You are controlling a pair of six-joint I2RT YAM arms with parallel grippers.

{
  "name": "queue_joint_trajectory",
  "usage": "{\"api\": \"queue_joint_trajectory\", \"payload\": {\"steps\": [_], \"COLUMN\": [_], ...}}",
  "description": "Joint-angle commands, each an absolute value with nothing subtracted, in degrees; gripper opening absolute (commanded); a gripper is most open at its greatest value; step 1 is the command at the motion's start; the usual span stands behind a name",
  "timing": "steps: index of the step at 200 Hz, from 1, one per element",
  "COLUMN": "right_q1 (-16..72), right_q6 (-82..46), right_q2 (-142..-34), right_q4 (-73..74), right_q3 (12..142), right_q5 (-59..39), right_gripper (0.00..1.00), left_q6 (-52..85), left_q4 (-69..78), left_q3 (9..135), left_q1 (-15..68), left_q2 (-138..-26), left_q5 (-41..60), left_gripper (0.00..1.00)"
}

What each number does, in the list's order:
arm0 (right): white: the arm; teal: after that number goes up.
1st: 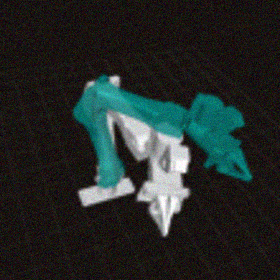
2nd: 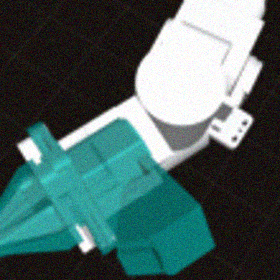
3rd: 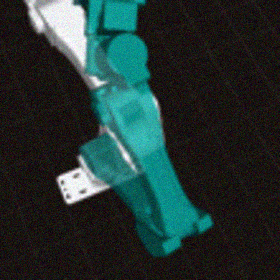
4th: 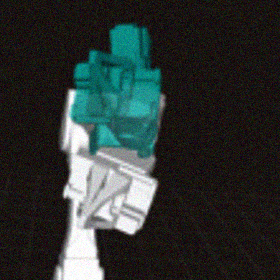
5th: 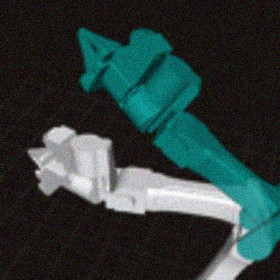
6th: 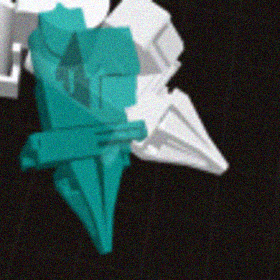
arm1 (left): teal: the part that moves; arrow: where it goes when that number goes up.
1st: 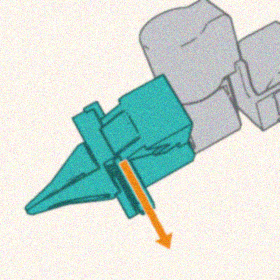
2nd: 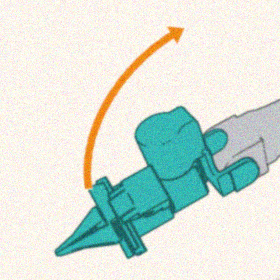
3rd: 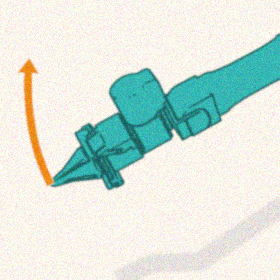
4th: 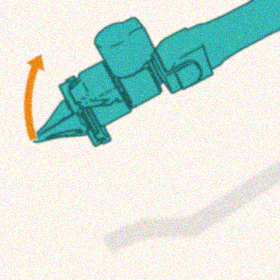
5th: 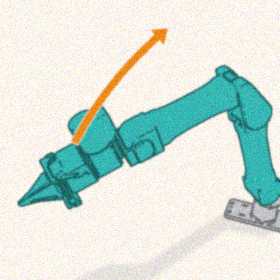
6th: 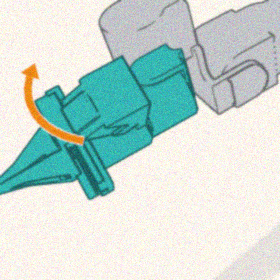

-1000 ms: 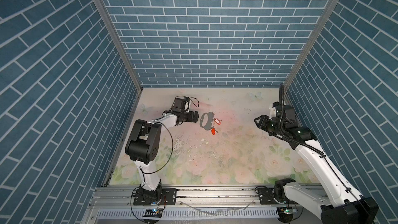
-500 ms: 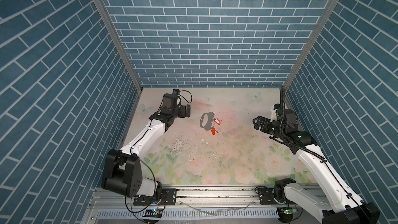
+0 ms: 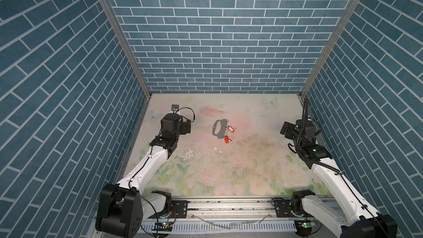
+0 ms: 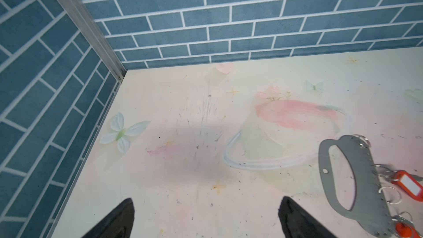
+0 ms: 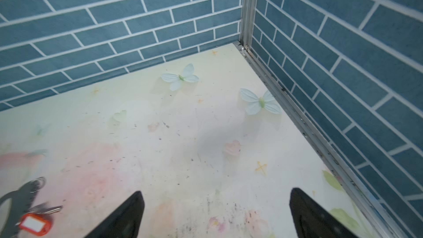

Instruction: Put the keys on the keyring

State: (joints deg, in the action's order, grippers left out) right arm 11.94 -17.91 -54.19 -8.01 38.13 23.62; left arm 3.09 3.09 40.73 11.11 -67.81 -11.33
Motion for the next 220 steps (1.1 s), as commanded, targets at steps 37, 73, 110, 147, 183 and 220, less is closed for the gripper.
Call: {"api": "queue_joint_trajectory", "payload": {"steps": [37,73,110,147,183,220], "right_q1": [6.2,2.6,-1.7,-4.5,-4.7,-4.7], "right_q6": [-5.3,-5.4,-6.0,-6.3,-4.0,-2.8], "right_q2": [-56.5,-60.8,-66.7,-74.5,-87.9,-88.8], "right_q4": [18.1,23.6,32.6,41.4,60.3,50.9], "right_q3": [25.7,23.2,21.0,20.2,16.7,22.3], "right_q5": [23.1,17.3,8.9,4.0,-2.9,-8.3], "right_gripper": [0.99,0.99,0.99,0.99,0.99,0.99], "left_q6": [0.3,-3.1,-3.8,-5.6,-3.6,-3.5], "left_q4": [25.5,35.7,52.5,52.8,48.6,49.3], "left_q3": [28.9,22.7,16.6,19.7,22.3,22.0], "left_q1": [6.8,6.4,3.5,2.8,2.6,2.5], "left_q2": [-68.2,-70.4,-78.4,-86.6,-87.2,-87.3], "left_q5": [-9.9,-14.8,-9.0,-2.4,-6.6,-7.0], "left_gripper": [0.99,0.99,0.99,1.0,0.99,0.99]}}
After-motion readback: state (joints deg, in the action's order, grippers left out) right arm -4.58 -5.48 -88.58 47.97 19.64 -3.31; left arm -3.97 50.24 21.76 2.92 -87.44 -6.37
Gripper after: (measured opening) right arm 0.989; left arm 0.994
